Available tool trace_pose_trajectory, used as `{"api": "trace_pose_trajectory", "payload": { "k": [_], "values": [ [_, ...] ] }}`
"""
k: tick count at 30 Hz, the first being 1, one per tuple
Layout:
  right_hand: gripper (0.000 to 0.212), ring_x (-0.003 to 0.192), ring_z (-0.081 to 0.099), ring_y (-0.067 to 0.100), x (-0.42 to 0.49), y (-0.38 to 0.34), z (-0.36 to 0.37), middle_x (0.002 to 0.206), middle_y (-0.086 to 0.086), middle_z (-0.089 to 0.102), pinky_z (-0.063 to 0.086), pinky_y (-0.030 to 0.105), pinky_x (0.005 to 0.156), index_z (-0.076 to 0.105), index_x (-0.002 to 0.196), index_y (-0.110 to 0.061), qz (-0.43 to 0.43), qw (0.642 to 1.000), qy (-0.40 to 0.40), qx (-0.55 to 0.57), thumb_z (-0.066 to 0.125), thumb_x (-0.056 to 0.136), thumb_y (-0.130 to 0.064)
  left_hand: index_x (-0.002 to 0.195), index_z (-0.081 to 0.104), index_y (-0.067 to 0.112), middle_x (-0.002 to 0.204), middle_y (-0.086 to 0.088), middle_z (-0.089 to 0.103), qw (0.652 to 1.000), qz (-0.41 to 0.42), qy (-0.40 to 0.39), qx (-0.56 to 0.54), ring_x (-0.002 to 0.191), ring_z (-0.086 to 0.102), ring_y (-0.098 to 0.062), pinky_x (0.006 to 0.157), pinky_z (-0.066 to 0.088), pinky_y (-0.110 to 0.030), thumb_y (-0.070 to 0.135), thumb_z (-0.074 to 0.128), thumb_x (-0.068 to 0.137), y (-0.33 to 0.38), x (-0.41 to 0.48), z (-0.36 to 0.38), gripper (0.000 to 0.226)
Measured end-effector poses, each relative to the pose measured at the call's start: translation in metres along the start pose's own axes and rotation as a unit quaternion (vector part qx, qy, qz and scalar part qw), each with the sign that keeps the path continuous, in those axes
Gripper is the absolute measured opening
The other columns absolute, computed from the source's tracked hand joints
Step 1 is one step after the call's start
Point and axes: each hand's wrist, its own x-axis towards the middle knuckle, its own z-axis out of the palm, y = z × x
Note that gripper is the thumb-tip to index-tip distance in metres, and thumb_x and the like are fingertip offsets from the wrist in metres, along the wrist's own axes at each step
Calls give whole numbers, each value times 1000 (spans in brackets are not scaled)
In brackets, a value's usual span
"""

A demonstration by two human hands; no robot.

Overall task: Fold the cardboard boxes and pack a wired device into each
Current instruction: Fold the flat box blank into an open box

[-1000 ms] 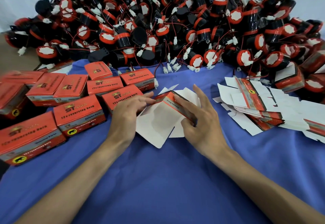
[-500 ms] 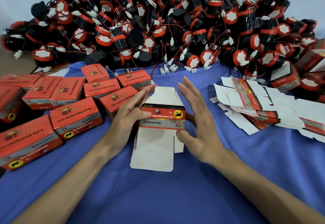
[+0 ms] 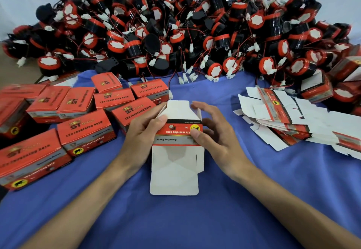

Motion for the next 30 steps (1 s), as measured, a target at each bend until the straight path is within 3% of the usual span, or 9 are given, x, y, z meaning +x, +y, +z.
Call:
{"api": "trace_pose_trajectory", "payload": {
  "k": [3, 5, 8, 12, 16, 19, 23, 27, 30],
  "values": [
    [55, 105, 61, 18, -1, 0, 1, 133, -13, 50, 55, 43, 86, 40, 130, -35, -17, 999, 30, 21, 64, 81, -35, 118, 59, 25, 106, -2, 67, 999, 16, 34, 9, 89, 67, -10, 70, 53, -20, 25, 52, 88, -1, -1, 1, 30],
    [59, 108, 59, 18, -2, 1, 2, 130, -16, 48, 55, 48, 85, 37, 133, -32, -32, 998, 49, 32, 65, 80, -36, 114, 56, 28, 103, 6, 64, 997, 47, 62, 26, 87, 66, -7, 67, 53, -18, 26, 59, 87, 0, -2, 2, 27],
    [64, 111, 55, 24, -3, 1, 2, 125, -4, 44, 57, 51, 81, 34, 137, -29, -69, 994, 80, 18, 65, 82, -31, 109, 49, 28, 101, 16, 61, 990, 98, 82, 54, 93, 63, -5, 70, 52, -16, 35, 64, 83, 0, -5, 4, 30],
    [46, 109, 51, 21, -2, -3, 3, 117, 2, 38, 59, 48, 72, 43, 126, -25, -117, 987, 104, -20, 63, 85, -30, 107, 42, 23, 111, 2, 52, 982, 148, 94, 67, 103, 58, -10, 79, 53, -23, 32, 64, 81, 0, -5, 5, 35],
    [49, 109, 54, 20, -3, -5, 5, 118, 4, 41, 59, 45, 76, 40, 127, -25, -108, 988, 110, -27, 64, 84, -31, 117, 44, 28, 123, -3, 53, 988, 116, 58, 80, 112, 58, -21, 83, 55, -42, 38, 61, 82, 1, -4, 1, 40],
    [57, 117, 54, 21, -3, -6, 5, 129, 6, 42, 58, 45, 81, 38, 133, -23, -86, 991, 105, -20, 65, 83, -31, 126, 46, 28, 133, -12, 46, 992, 87, 24, 93, 118, 56, -26, 87, 53, -37, 41, 59, 82, 2, -2, 0, 48],
    [62, 119, 54, 12, -1, -3, 3, 129, 1, 48, 56, 43, 87, 38, 135, -22, -30, 994, 105, -6, 69, 81, -28, 118, 50, 26, 109, -2, 64, 996, 65, 27, 49, 98, 65, -11, 75, 53, -22, 30, 67, 82, 3, -3, 3, 40],
    [59, 113, 54, 5, 2, 0, 2, 117, -9, 51, 53, 30, 87, 42, 130, -28, 6, 993, 118, 7, 67, 76, -25, 113, 50, 23, 106, -23, 59, 996, 49, 54, 50, 96, 62, -29, 78, 54, -33, 20, 64, 81, 3, -3, 5, 35],
    [57, 107, 57, 1, 3, -1, 3, 114, -11, 54, 53, 25, 85, 46, 125, -29, 21, 992, 124, 31, 69, 74, -23, 117, 54, 22, 103, -17, 64, 997, 36, 45, 49, 93, 65, -22, 78, 55, -29, 21, 62, 81, 4, -2, 5, 36]
  ]
}}
